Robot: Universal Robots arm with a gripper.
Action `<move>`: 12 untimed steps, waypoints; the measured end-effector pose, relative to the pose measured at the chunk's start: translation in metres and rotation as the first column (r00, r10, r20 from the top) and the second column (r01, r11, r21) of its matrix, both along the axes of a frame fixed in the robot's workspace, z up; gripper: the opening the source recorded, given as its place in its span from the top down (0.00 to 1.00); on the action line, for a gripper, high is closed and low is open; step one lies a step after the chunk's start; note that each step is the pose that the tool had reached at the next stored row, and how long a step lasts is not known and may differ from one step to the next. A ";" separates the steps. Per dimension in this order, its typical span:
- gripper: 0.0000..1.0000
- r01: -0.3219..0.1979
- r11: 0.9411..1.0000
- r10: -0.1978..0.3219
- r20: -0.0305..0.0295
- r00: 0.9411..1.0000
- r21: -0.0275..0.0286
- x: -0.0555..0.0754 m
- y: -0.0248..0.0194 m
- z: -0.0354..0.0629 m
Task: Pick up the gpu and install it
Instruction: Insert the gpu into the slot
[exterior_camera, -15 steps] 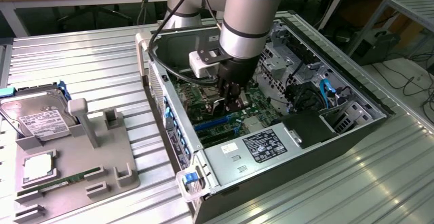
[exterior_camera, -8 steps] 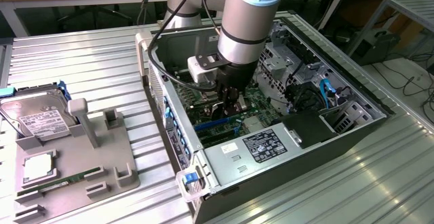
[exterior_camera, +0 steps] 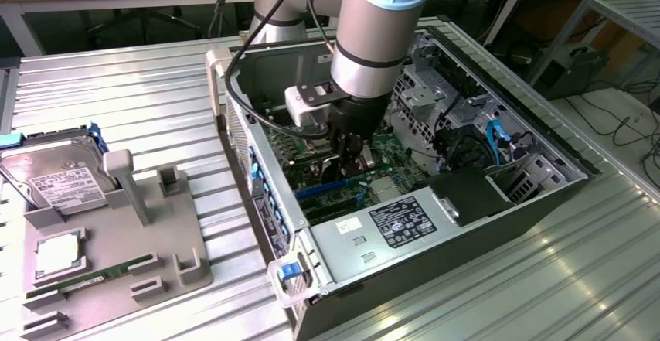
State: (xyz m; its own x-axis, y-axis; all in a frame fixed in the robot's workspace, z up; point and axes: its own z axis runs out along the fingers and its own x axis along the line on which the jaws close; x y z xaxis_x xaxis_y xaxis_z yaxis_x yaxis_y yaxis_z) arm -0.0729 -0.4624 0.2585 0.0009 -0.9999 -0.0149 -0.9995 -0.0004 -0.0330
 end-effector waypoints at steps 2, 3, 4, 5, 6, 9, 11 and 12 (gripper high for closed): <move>0.73 0.000 1.000 0.000 0.000 1.000 0.000 0.000 0.0001 0.0000; 0.73 0.000 1.000 0.000 0.000 1.000 0.000 0.000 0.0002 -0.0001; 0.73 0.000 1.000 0.000 0.000 1.000 0.000 0.000 0.0002 -0.0002; 0.73 0.000 1.000 0.000 0.000 1.000 0.000 0.000 0.0003 -0.0004; 0.73 0.000 1.000 0.000 0.000 1.000 0.000 0.000 0.0003 -0.0006; 0.73 0.000 1.000 0.000 0.000 1.000 0.002 -0.001 0.0003 -0.0017; 0.73 0.000 1.000 0.000 0.000 1.000 0.010 -0.004 0.0007 -0.0084; 0.73 0.000 1.000 0.000 0.000 1.000 0.011 -0.005 0.0007 -0.0087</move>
